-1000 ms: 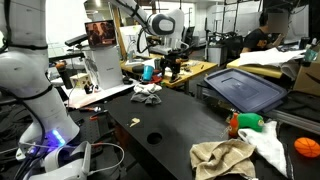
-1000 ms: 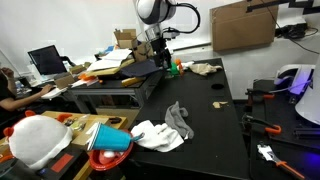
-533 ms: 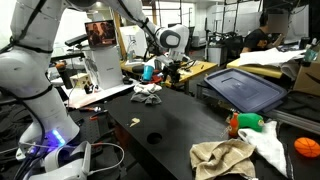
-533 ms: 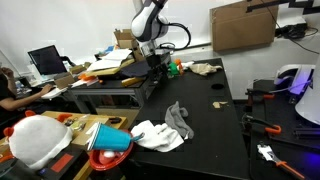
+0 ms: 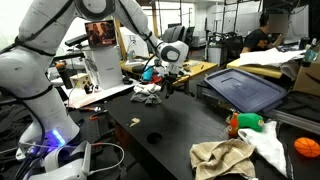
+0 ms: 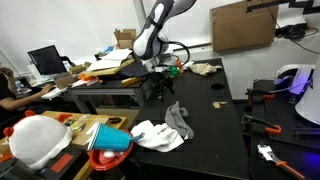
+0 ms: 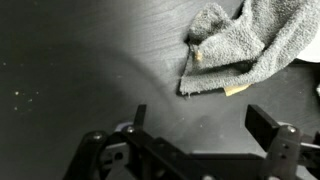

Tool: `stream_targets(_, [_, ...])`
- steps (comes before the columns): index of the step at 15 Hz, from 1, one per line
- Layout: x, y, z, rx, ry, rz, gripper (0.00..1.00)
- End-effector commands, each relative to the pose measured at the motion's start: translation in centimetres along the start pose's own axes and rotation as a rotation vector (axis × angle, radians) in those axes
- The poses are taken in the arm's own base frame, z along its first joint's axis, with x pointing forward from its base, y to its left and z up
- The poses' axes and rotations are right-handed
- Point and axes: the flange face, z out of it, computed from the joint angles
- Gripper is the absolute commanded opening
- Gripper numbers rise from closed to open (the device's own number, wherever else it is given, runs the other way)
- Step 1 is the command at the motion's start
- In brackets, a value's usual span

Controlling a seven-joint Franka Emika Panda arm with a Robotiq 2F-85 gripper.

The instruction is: Move the grey towel to the right and unfold it

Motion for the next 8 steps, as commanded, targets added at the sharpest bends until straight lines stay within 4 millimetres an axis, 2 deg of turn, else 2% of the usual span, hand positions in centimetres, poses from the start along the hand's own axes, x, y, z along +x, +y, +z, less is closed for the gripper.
stream_targets(1, [0.9,-0.4,2.4,0.019,-0.041,0.09,1.0])
stream_targets(5, [1.3,-0.9,4.4,0.026,-0.056,0.157,1.0])
stream_targets(6, [1.4,-0.9,4.7,0.029,-0.058,0.177,0.75])
stream_targets(7, [1.4,-0.9,4.8,0.032,-0.06,0.195,0.74])
stream_targets(8, [1.4,-1.0,4.9,0.034,-0.058,0.21,0.66])
